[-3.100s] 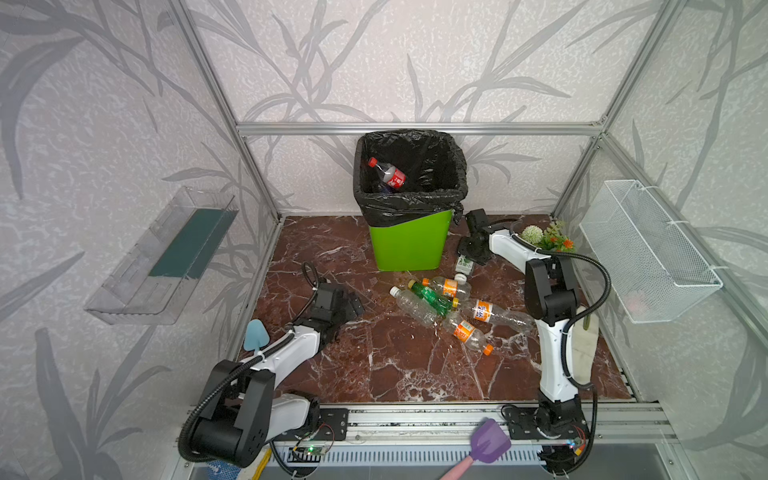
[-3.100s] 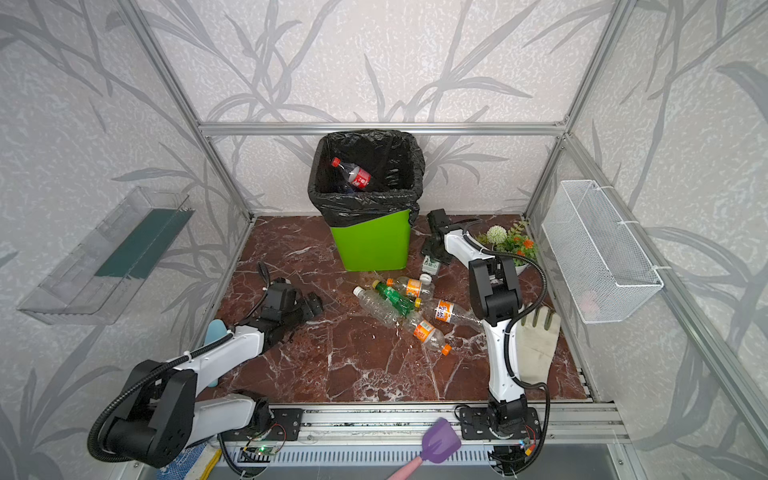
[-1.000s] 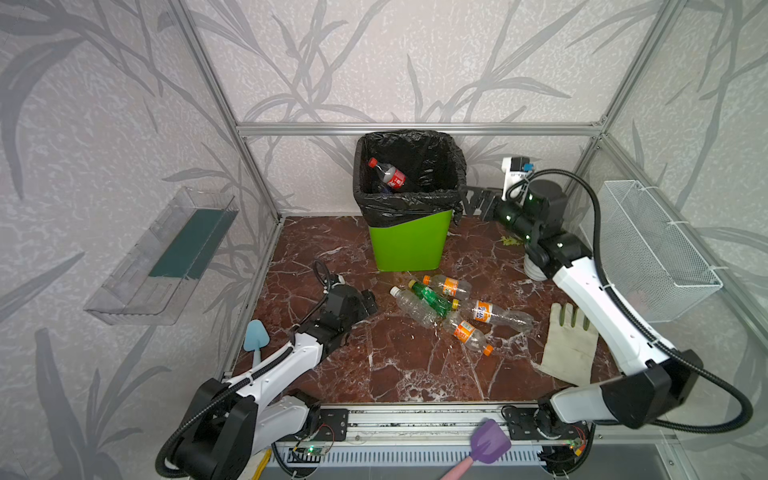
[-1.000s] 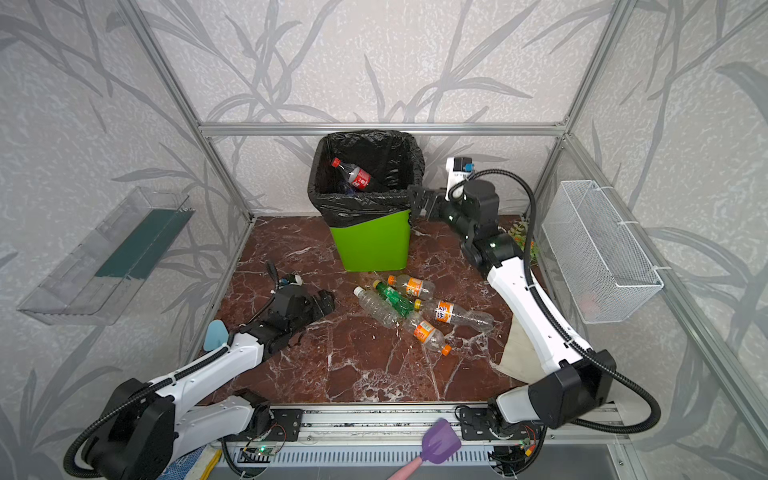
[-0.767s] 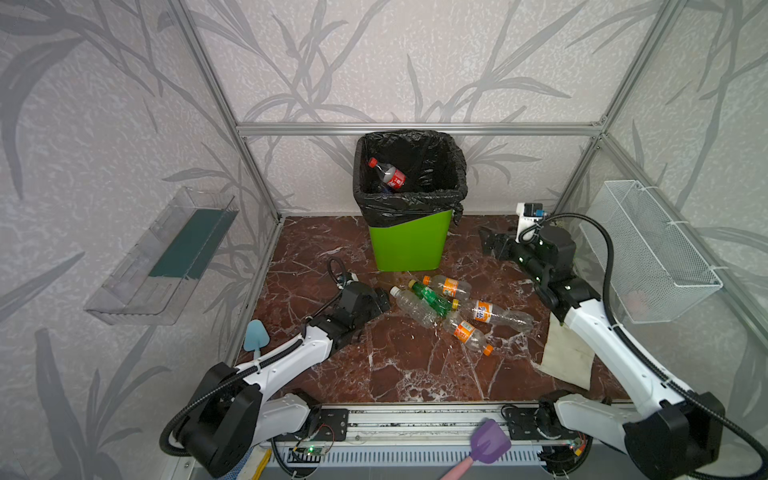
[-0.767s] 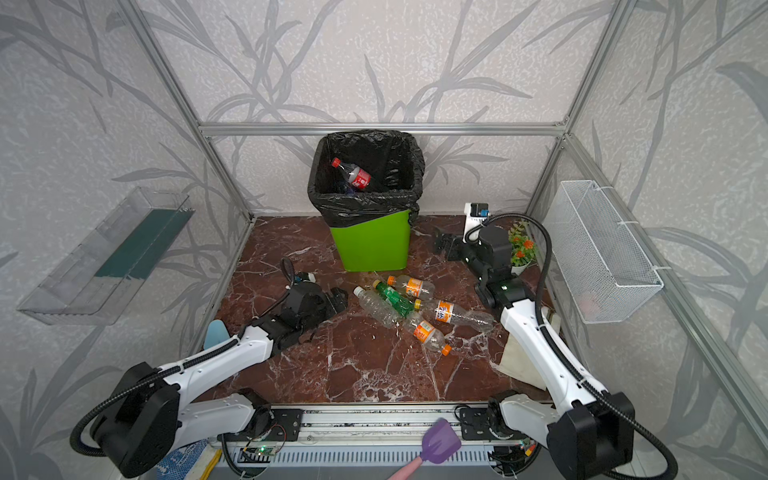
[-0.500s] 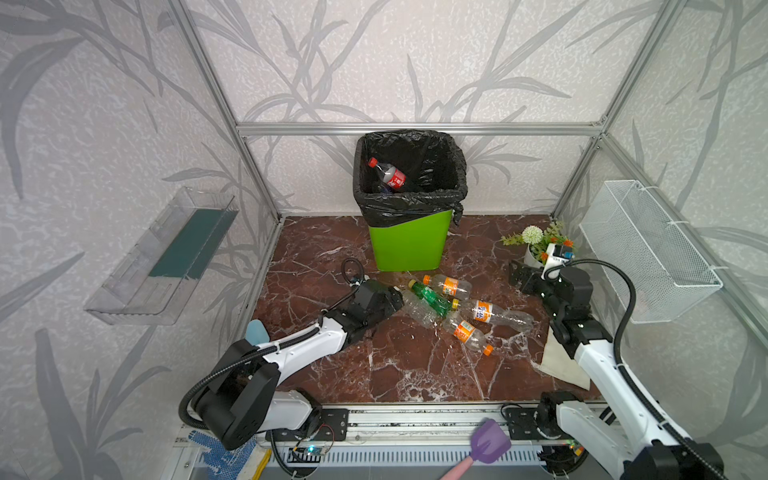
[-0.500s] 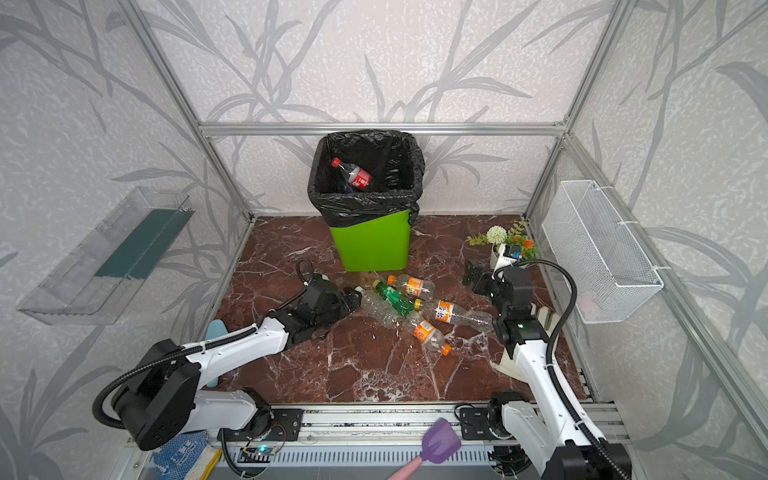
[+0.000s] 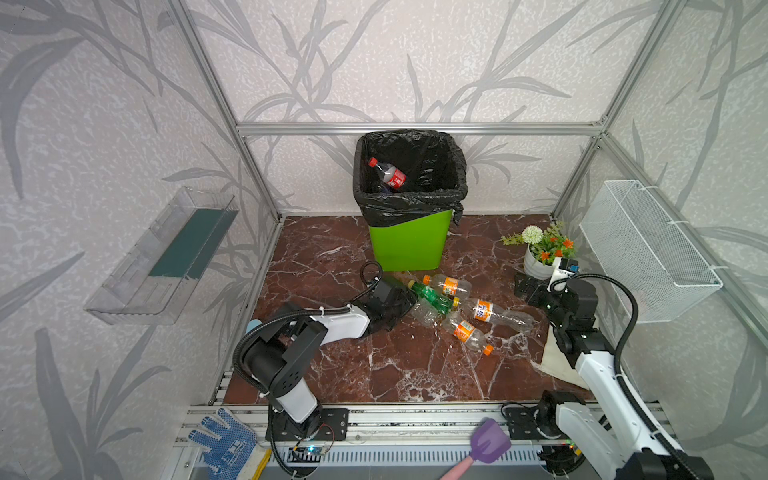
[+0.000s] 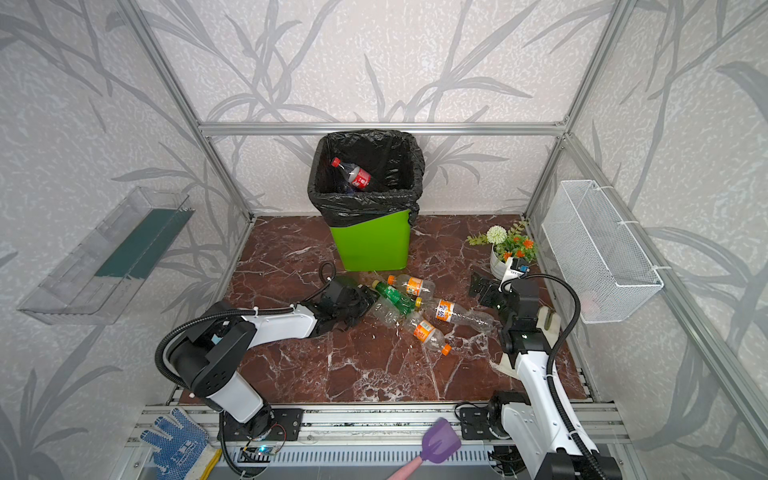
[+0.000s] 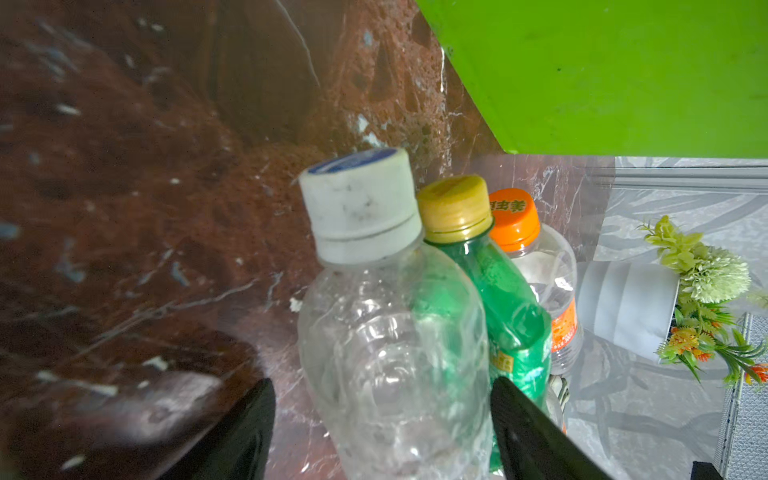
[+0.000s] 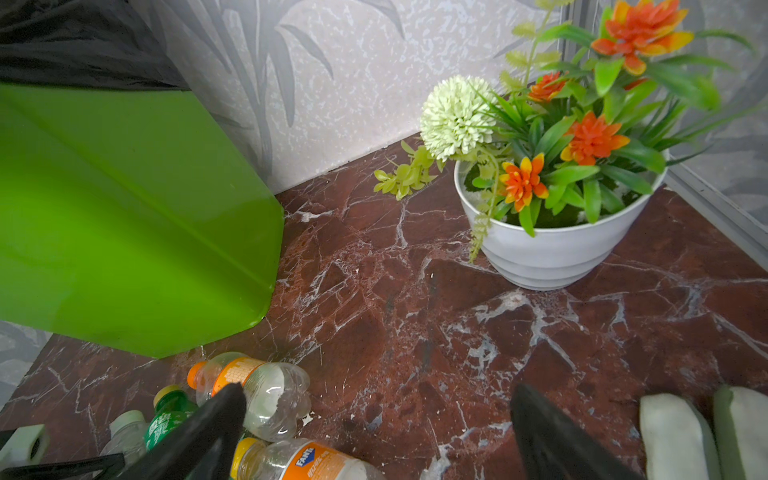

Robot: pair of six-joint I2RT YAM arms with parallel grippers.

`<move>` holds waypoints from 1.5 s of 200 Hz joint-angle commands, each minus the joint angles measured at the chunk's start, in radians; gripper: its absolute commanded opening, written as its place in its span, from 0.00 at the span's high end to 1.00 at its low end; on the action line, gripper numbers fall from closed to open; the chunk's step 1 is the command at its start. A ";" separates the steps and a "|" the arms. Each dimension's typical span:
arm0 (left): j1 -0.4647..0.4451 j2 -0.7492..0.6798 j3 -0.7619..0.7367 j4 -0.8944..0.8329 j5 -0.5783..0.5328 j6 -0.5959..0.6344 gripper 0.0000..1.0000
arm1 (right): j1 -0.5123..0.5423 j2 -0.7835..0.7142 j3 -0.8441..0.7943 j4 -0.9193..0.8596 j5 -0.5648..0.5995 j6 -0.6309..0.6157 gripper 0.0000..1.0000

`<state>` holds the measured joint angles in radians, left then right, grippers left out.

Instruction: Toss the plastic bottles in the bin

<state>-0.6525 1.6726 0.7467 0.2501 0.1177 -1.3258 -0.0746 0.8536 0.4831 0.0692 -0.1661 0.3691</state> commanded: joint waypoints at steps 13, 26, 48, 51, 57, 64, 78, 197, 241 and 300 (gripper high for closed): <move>-0.004 0.049 0.012 0.047 0.028 -0.076 0.20 | -0.011 0.002 -0.009 0.000 -0.010 -0.007 0.01; -0.003 0.063 0.006 0.063 0.033 -0.087 0.23 | -0.012 0.005 -0.009 -0.002 -0.010 -0.003 0.01; -0.001 0.077 -0.007 0.086 0.043 -0.105 0.29 | -0.015 0.004 -0.006 -0.006 -0.006 -0.001 0.01; 0.000 0.078 -0.008 0.087 0.045 -0.106 0.30 | -0.017 0.004 -0.006 -0.009 -0.006 -0.001 0.01; 0.002 0.078 -0.013 0.089 0.046 -0.110 0.31 | -0.017 0.002 -0.005 -0.011 -0.004 0.001 0.01; 0.004 0.074 -0.020 0.092 0.045 -0.111 0.33 | -0.019 0.002 -0.004 -0.014 -0.003 0.000 0.01; 0.008 0.069 -0.033 0.099 0.039 -0.111 0.38 | -0.020 0.002 -0.003 -0.017 -0.002 0.003 0.01; 0.081 -0.492 0.049 -0.314 -0.289 0.254 0.53 | -0.041 -0.002 0.036 -0.037 0.020 0.016 0.01; 0.173 -0.921 0.264 -0.434 -0.647 0.724 0.53 | -0.065 0.000 0.051 -0.007 0.017 0.057 0.01; 0.211 -0.738 0.520 -0.260 -0.512 0.987 0.50 | -0.068 0.001 0.058 0.024 -0.045 0.110 0.01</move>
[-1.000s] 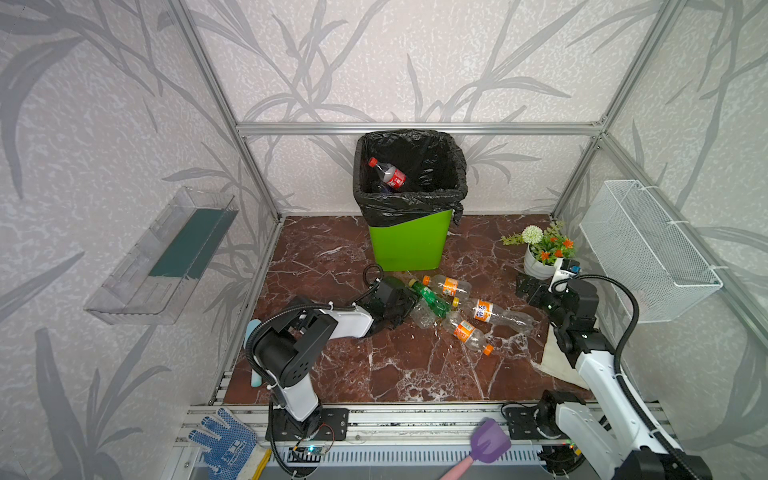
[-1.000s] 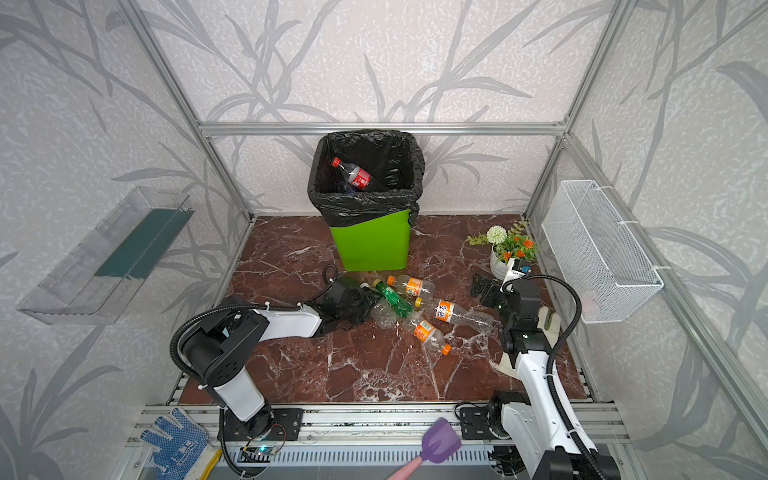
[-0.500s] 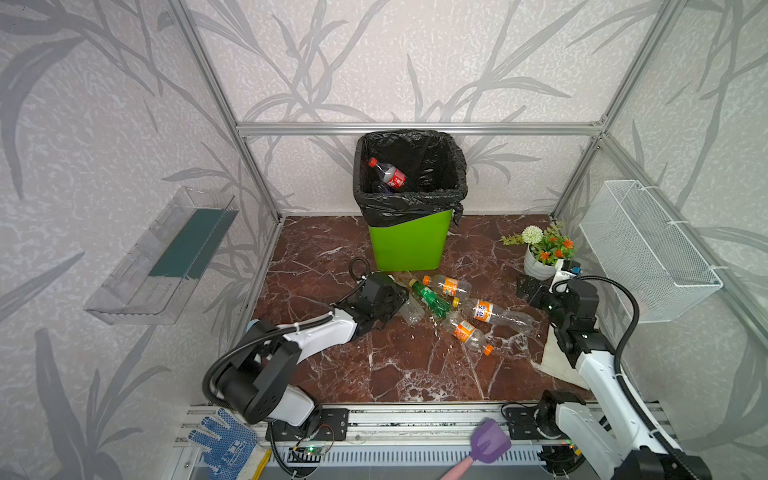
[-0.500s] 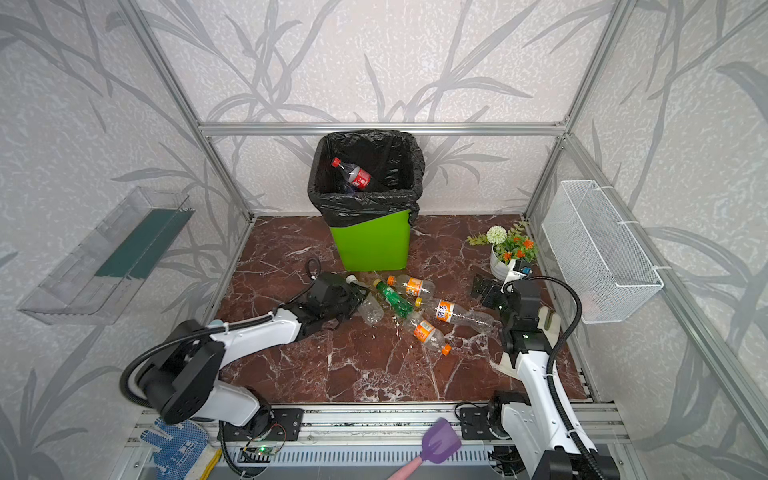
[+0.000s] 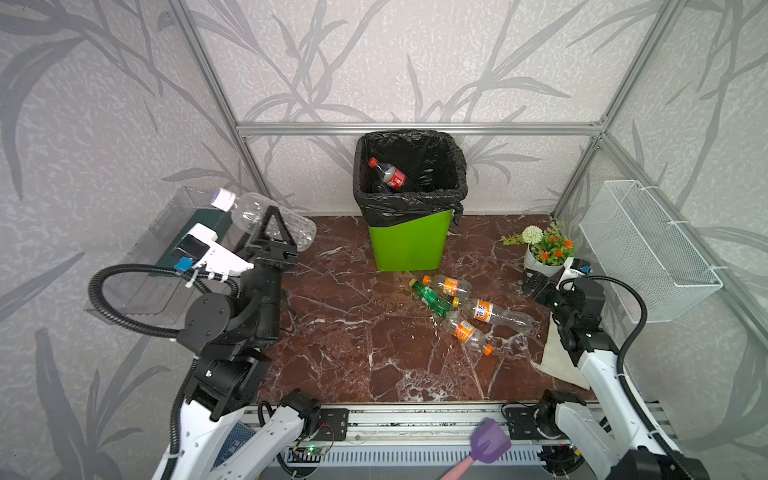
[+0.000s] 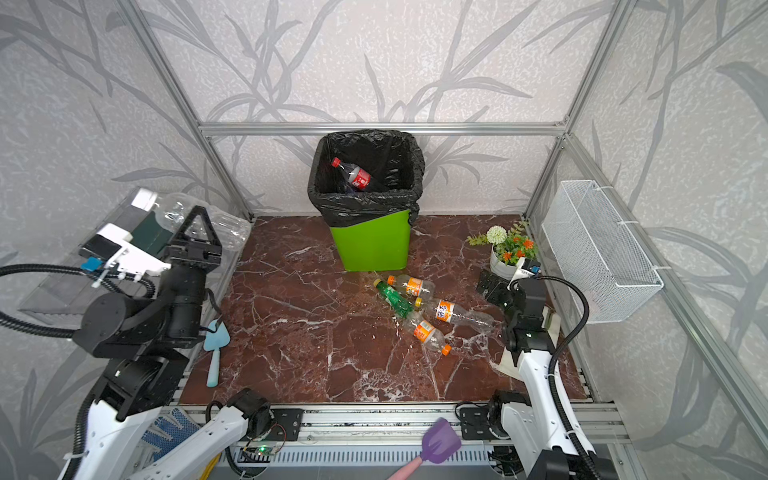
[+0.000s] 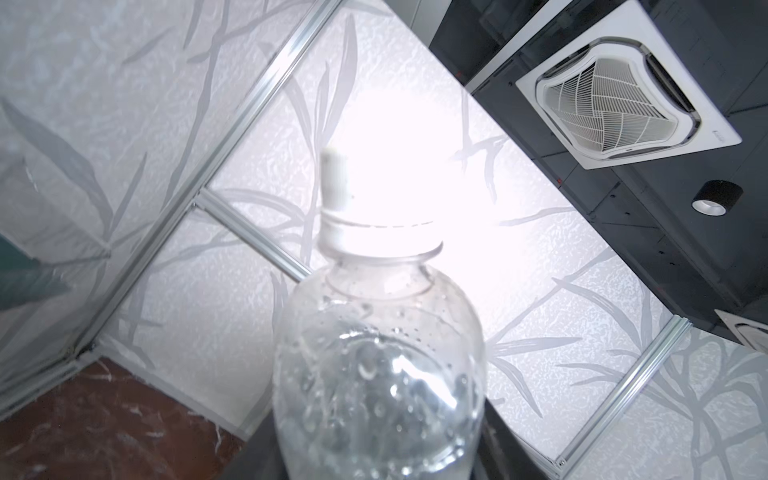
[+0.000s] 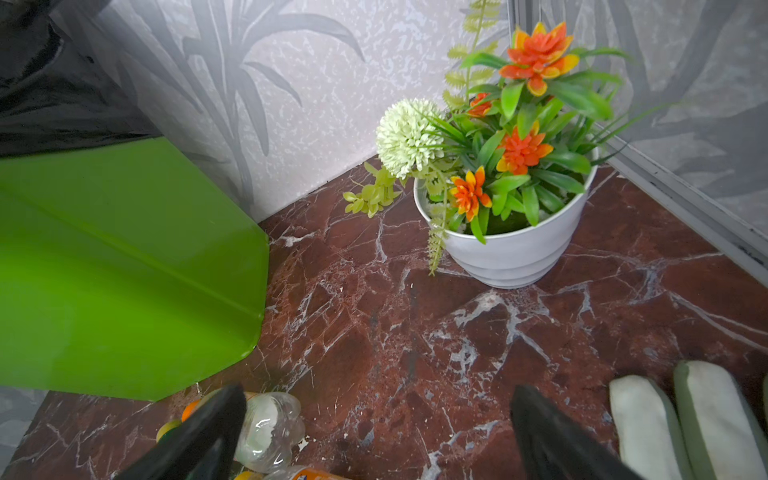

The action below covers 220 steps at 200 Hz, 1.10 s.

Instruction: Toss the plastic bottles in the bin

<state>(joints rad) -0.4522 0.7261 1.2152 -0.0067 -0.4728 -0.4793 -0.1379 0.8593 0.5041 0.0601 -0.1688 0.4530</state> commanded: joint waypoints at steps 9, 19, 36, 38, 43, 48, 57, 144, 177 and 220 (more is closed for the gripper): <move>0.021 0.305 0.111 0.009 0.147 0.126 0.49 | -0.005 -0.004 0.039 0.030 -0.062 0.029 0.01; 0.037 0.427 0.203 0.007 0.252 0.093 0.48 | -0.005 -0.002 0.041 0.030 -0.089 0.030 0.01; 0.043 0.678 0.448 -0.053 0.454 0.066 0.46 | -0.004 0.004 0.049 0.028 -0.137 0.024 0.01; 0.043 0.708 0.486 -0.072 0.476 0.069 0.46 | -0.004 0.005 0.050 0.028 -0.141 0.023 0.01; 0.043 0.782 0.586 -0.123 0.521 0.069 0.44 | -0.003 0.007 0.052 0.025 -0.156 0.020 0.01; 0.042 0.857 0.684 -0.176 0.556 0.068 0.41 | -0.003 0.009 0.056 0.022 -0.167 0.018 0.00; 0.039 0.959 0.852 -0.269 0.596 0.076 0.35 | -0.004 0.009 0.063 0.009 -0.185 0.010 0.00; -0.002 0.758 0.635 -0.112 0.439 0.243 0.01 | -0.005 0.000 0.080 -0.166 -0.098 -0.017 0.01; 0.001 0.669 0.467 -0.090 0.402 0.264 0.01 | -0.004 0.033 0.115 -0.289 -0.067 0.053 0.00; 0.010 0.584 0.268 -0.104 0.357 0.276 0.01 | 0.002 0.011 0.094 -0.408 -0.079 0.212 0.00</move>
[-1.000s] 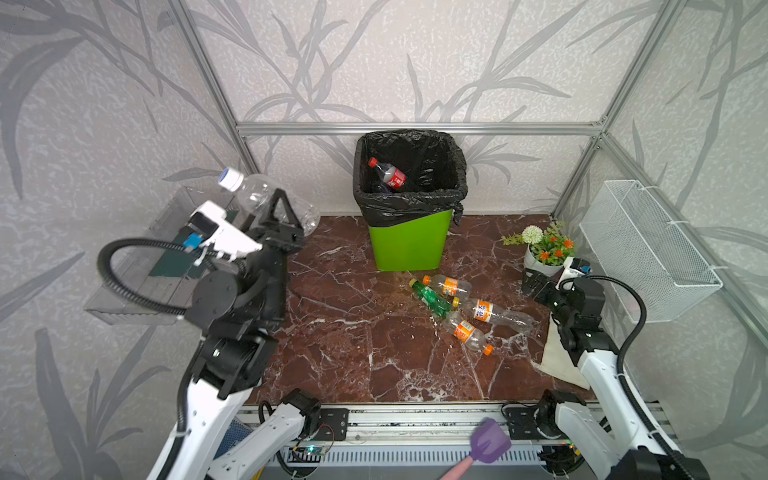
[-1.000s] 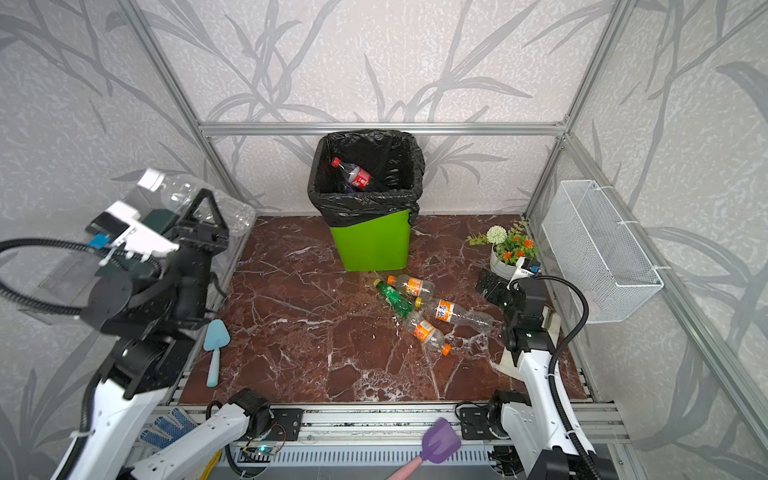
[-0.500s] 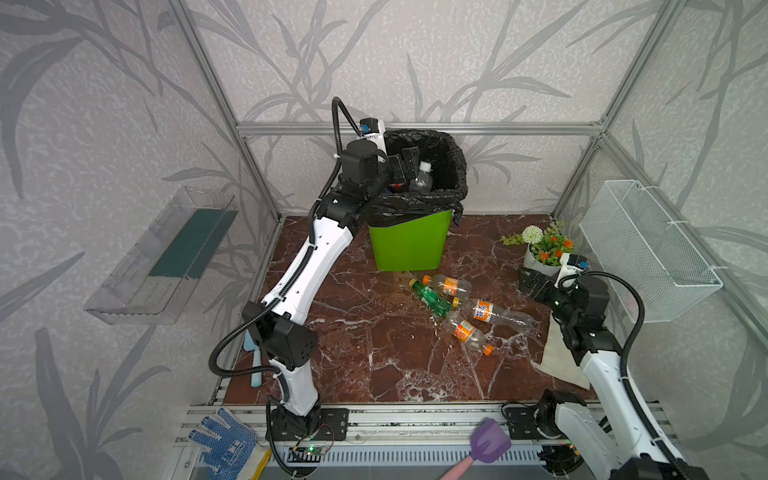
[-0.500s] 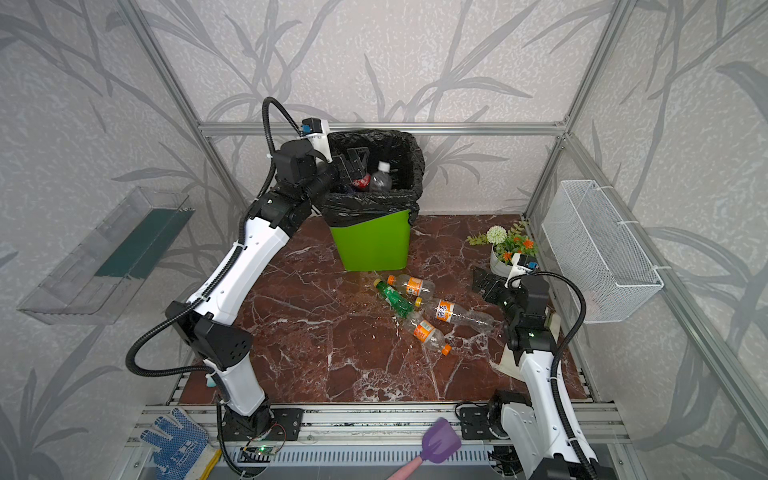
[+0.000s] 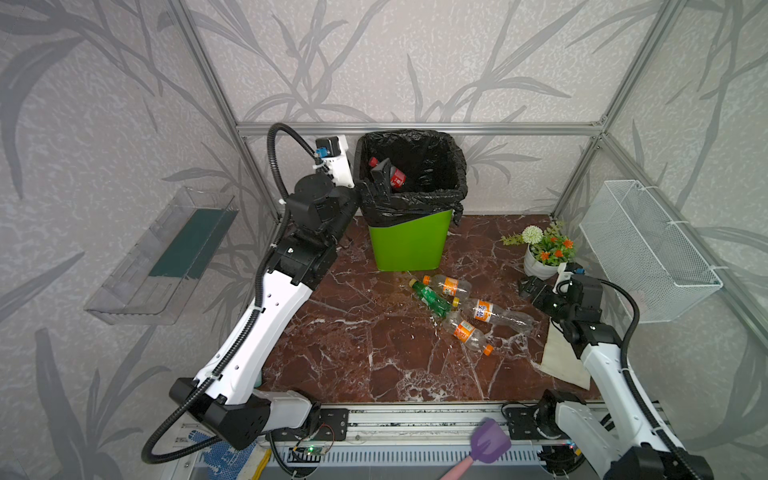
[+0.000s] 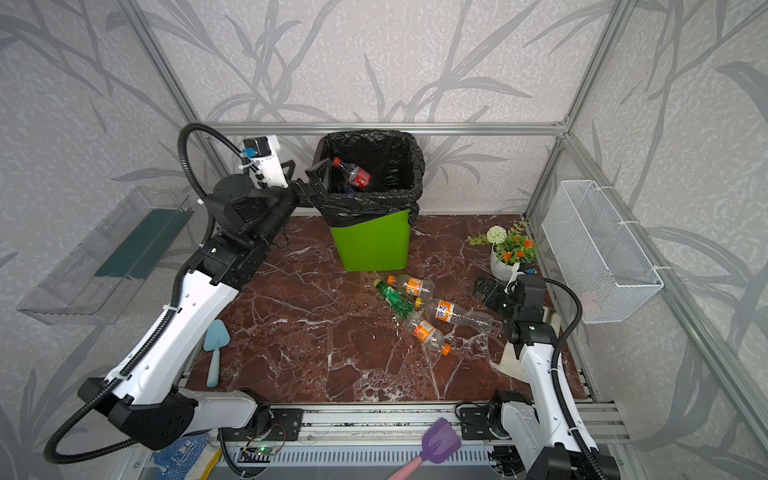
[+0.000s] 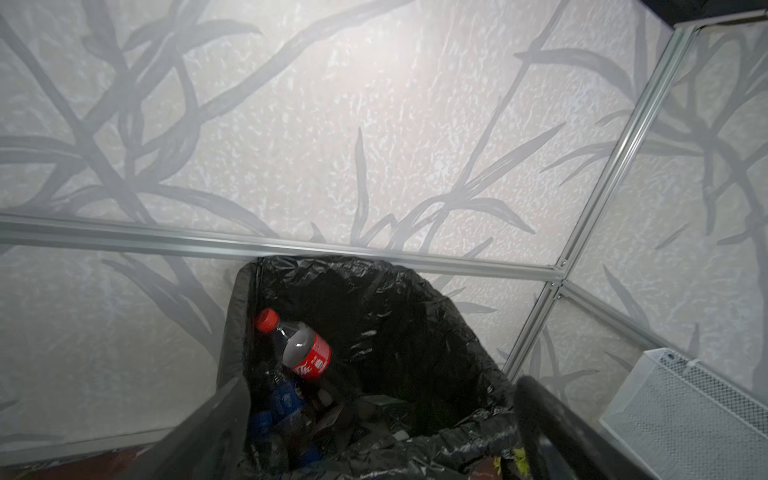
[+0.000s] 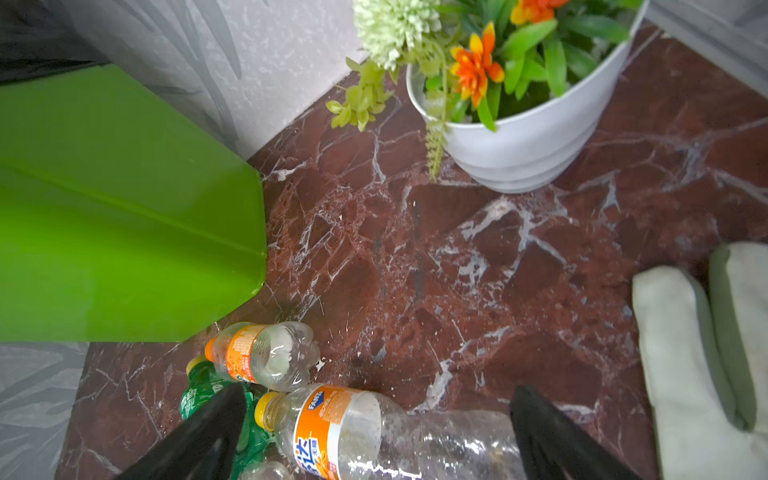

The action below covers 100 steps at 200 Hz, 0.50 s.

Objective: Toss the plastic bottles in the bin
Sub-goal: 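Withdraw the left gripper while the right gripper reaches to a crushed clear bottle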

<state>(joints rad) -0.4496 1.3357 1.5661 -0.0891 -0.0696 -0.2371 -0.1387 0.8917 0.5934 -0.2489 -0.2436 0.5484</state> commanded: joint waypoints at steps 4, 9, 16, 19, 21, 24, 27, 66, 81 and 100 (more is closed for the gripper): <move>0.009 -0.032 -0.101 -0.024 -0.049 0.034 0.01 | 0.005 -0.025 0.001 -0.101 -0.008 0.129 0.00; 0.012 -0.041 -0.121 -0.024 -0.054 0.034 0.01 | 0.007 -0.028 -0.001 -0.109 -0.010 0.140 0.00; 0.014 -0.054 -0.149 -0.024 -0.059 0.033 0.01 | 0.012 -0.032 0.001 -0.124 -0.011 0.153 0.01; 0.013 -0.059 -0.162 -0.023 -0.060 0.033 0.01 | 0.014 -0.034 0.002 -0.132 -0.011 0.157 0.01; 0.014 -0.063 -0.170 -0.024 -0.062 0.033 0.01 | 0.016 -0.034 0.004 -0.137 -0.011 0.159 0.01; 0.015 -0.069 -0.180 -0.024 -0.064 0.033 0.01 | 0.018 -0.036 0.006 -0.146 -0.011 0.163 0.01; 0.015 -0.073 -0.193 -0.024 -0.066 0.034 0.01 | 0.020 -0.037 0.007 -0.155 -0.011 0.167 0.01; 0.021 -0.136 -0.340 -0.029 -0.110 0.017 0.01 | 0.043 -0.074 0.008 -0.198 -0.002 0.196 0.01; 0.023 -0.155 -0.392 -0.046 -0.126 -0.012 0.01 | 0.075 -0.061 0.037 -0.229 0.038 0.138 0.01; 0.023 -0.182 -0.463 -0.055 -0.115 -0.055 0.01 | 0.119 -0.018 0.082 -0.262 0.063 0.032 0.01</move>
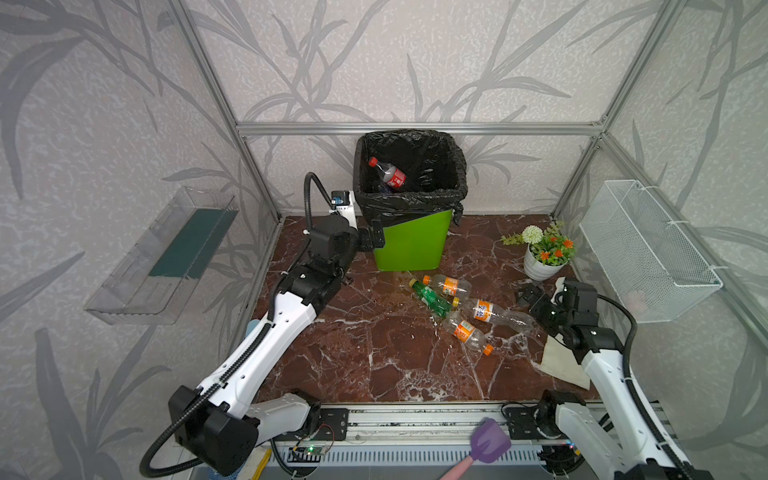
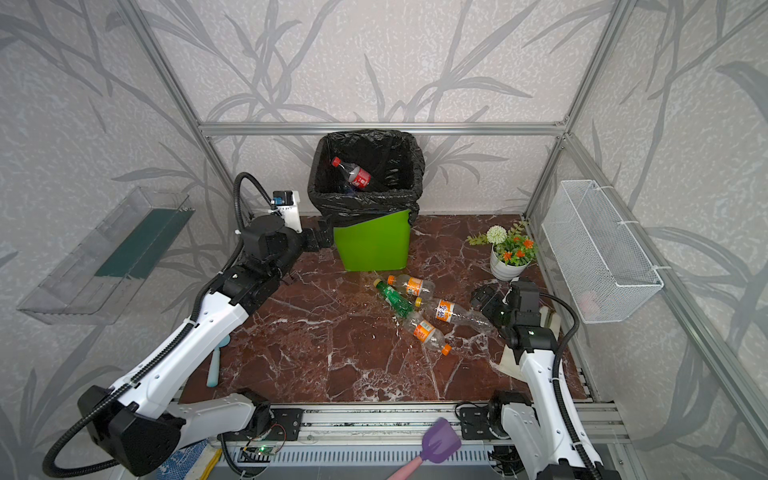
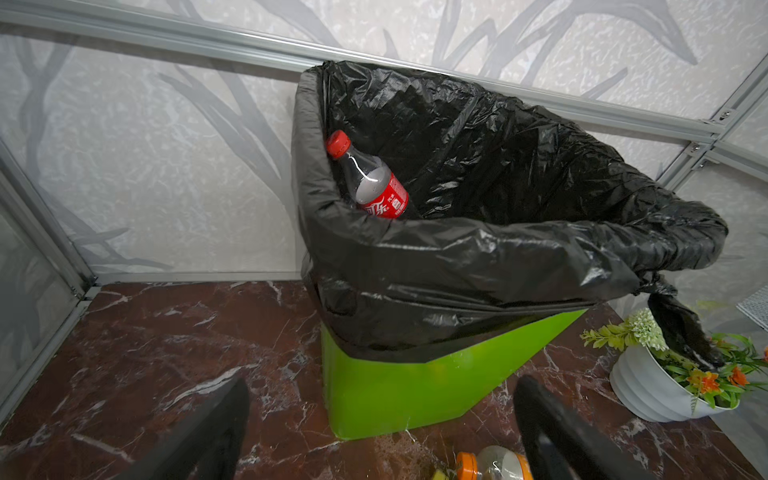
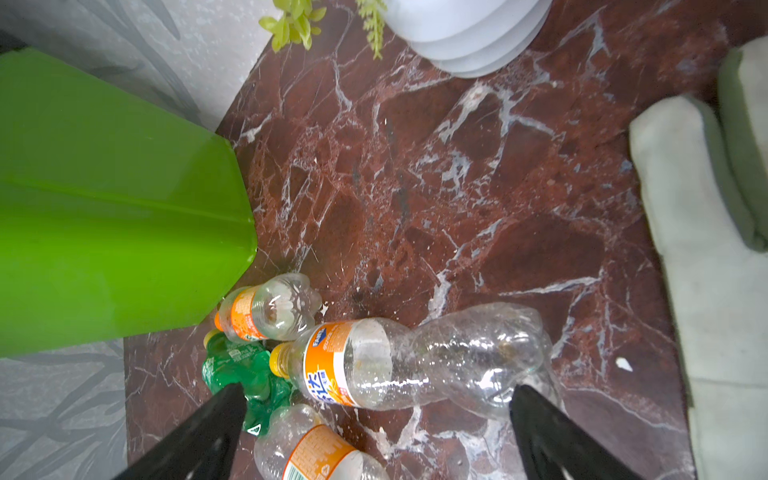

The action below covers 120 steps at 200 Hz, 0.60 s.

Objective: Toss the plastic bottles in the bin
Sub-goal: 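Withdraw the left gripper while the right gripper reaches to a crushed clear bottle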

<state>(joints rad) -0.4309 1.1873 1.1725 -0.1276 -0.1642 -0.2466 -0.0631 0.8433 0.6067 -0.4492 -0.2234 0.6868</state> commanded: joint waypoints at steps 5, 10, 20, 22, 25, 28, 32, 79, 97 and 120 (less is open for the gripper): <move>0.004 -0.040 -0.088 -0.018 -0.020 -0.053 0.01 | 0.056 0.043 0.080 -0.070 0.055 -0.128 0.01; 0.005 -0.046 -0.106 -0.020 -0.025 -0.059 0.01 | 0.072 0.053 0.091 -0.074 0.064 -0.148 0.01; 0.005 -0.056 -0.138 -0.027 -0.038 -0.067 0.01 | 0.121 0.074 0.113 -0.088 0.104 -0.196 0.00; 0.005 -0.057 -0.143 -0.028 -0.042 -0.069 0.01 | 0.133 0.078 0.118 -0.091 0.113 -0.203 0.00; 0.005 -0.060 -0.151 -0.032 -0.046 -0.073 0.01 | 0.152 0.083 0.123 -0.096 0.124 -0.215 0.00; 0.005 -0.064 -0.159 -0.036 -0.052 -0.078 0.01 | 0.171 0.090 0.129 -0.099 0.135 -0.227 0.00; 0.005 -0.068 -0.168 -0.041 -0.058 -0.084 0.01 | 0.196 0.100 0.136 -0.100 0.149 -0.242 0.00; 0.017 -0.112 -0.247 -0.055 -0.113 -0.123 0.01 | 0.492 0.265 0.228 -0.111 0.245 -0.381 0.10; 0.030 -0.132 -0.267 -0.056 -0.123 -0.126 0.01 | 0.577 0.339 0.270 -0.131 0.248 -0.428 0.14; 0.051 -0.156 -0.288 -0.072 -0.129 -0.137 0.01 | 0.666 0.437 0.320 -0.179 0.259 -0.476 0.17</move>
<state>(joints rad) -0.4011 1.0679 0.9047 -0.1806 -0.2543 -0.3603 0.5365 1.2095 0.8688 -0.5518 -0.0010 0.3008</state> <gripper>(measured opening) 0.994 0.835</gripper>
